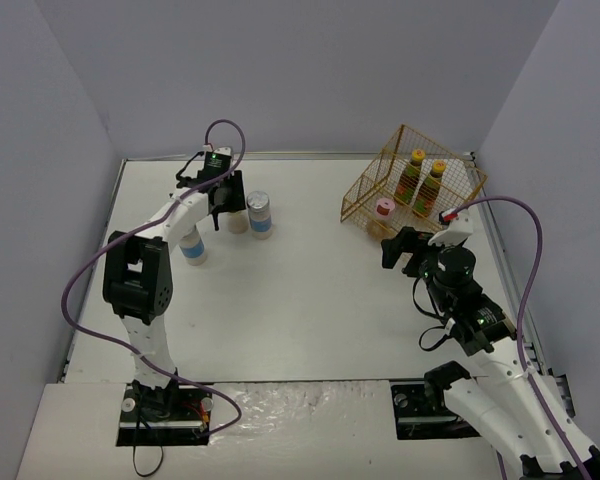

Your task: Organize the condiment bottles

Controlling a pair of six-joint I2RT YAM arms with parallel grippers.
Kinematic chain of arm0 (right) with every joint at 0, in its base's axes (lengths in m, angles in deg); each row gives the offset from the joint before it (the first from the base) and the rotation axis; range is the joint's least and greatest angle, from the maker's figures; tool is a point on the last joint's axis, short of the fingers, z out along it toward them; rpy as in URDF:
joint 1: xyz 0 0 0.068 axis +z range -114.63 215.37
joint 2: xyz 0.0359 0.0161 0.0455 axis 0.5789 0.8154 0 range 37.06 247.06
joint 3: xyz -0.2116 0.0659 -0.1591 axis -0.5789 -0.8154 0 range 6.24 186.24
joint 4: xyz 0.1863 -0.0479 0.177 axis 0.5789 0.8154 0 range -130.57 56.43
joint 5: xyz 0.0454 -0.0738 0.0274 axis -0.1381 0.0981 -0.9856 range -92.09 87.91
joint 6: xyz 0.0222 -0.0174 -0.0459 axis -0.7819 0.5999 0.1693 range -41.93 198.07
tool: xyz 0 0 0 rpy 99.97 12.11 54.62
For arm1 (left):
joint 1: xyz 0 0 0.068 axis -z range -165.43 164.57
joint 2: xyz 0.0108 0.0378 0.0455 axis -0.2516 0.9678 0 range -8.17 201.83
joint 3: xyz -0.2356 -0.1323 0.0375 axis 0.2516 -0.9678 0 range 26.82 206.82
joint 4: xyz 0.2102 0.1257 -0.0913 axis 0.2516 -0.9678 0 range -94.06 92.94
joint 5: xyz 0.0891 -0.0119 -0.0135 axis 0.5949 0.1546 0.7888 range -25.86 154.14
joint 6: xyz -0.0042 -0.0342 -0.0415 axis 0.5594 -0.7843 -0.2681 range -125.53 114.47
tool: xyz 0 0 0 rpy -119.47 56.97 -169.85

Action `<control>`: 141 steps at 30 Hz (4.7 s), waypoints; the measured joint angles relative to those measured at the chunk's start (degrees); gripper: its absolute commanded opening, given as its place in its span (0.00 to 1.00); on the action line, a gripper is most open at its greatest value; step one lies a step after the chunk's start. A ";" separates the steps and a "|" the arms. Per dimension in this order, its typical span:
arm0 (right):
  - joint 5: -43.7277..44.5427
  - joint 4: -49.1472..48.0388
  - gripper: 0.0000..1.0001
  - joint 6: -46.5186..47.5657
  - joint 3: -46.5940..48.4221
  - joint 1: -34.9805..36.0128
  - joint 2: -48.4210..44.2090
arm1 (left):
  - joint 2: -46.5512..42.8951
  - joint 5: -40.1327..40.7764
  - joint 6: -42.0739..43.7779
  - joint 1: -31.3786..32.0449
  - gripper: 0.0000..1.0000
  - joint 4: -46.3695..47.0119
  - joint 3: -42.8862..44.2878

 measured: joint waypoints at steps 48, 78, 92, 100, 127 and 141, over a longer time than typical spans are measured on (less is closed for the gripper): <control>-2.25 4.00 0.99 2.06 -0.17 8.10 9.16 | -21.50 0.79 -1.70 32.79 0.81 3.66 -25.29; 9.45 -10.44 0.97 -2.16 12.59 29.71 44.20 | -61.46 10.01 -0.99 14.91 0.97 -10.62 -39.78; 17.08 -12.67 0.68 -9.14 16.24 33.42 55.11 | -64.40 9.27 3.71 5.79 0.97 -12.16 -42.55; 19.37 -12.75 0.16 -10.84 16.06 33.42 54.93 | -66.52 8.60 3.84 4.56 0.97 -12.07 -42.55; 24.25 3.84 0.00 -2.43 16.16 -1.28 27.93 | -67.30 6.84 4.00 3.08 0.97 -11.69 -42.55; 22.55 -4.25 0.00 -0.03 15.31 -6.12 33.41 | -67.46 6.40 3.98 3.06 0.97 -11.69 -42.55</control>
